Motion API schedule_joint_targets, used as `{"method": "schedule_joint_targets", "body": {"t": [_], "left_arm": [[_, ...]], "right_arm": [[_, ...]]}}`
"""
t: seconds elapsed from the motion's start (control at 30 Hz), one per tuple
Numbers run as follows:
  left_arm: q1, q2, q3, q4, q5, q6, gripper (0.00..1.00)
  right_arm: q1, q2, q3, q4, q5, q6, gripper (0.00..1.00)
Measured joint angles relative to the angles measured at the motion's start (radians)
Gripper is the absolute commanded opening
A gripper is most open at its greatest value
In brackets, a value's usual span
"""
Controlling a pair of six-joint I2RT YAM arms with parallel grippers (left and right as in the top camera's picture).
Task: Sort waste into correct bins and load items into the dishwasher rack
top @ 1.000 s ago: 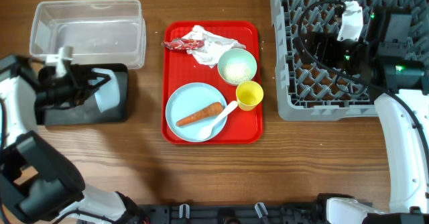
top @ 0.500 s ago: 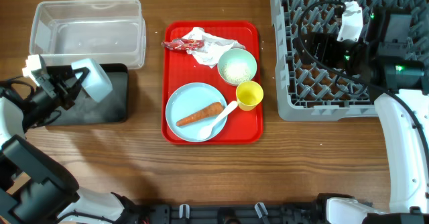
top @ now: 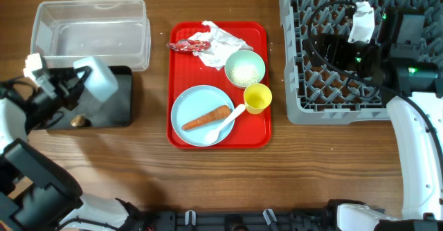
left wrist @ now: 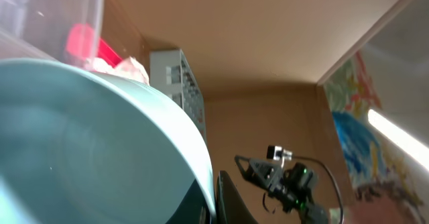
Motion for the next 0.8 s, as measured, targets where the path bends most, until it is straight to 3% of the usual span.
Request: {"method": "schedule_joint_targets", "body": {"t": [0.1,0.23,0.33,0.53,0.8], "left_arm": [[-0.102,-0.018,0.047,0.013,-0.043,0.001,0.04],[-0.316,-0.085,0.145,0.080,-0.217,-0.037,0.04],[-0.548,-0.132,0.200,0.203,-0.490,-0.121,0.04],[-0.927,-0.101,0.206,0.306,-1.044,-0.214,0.04],[-1.160,0.085,0.206,0.394,-1.501,-0.237,0.04]], "right_arm": [[0.000,0.000,0.000,-0.003,0.000,0.000,0.96],[0.000,0.000,0.000,-0.005,0.000,0.000,0.96],[0.000,0.000,0.000,-0.008,0.000,0.008,0.96],[0.000,0.000,0.000,-0.014,0.000,0.011,0.96],[0.000,0.000,0.000,-0.018,0.000,0.011,0.97]]}}
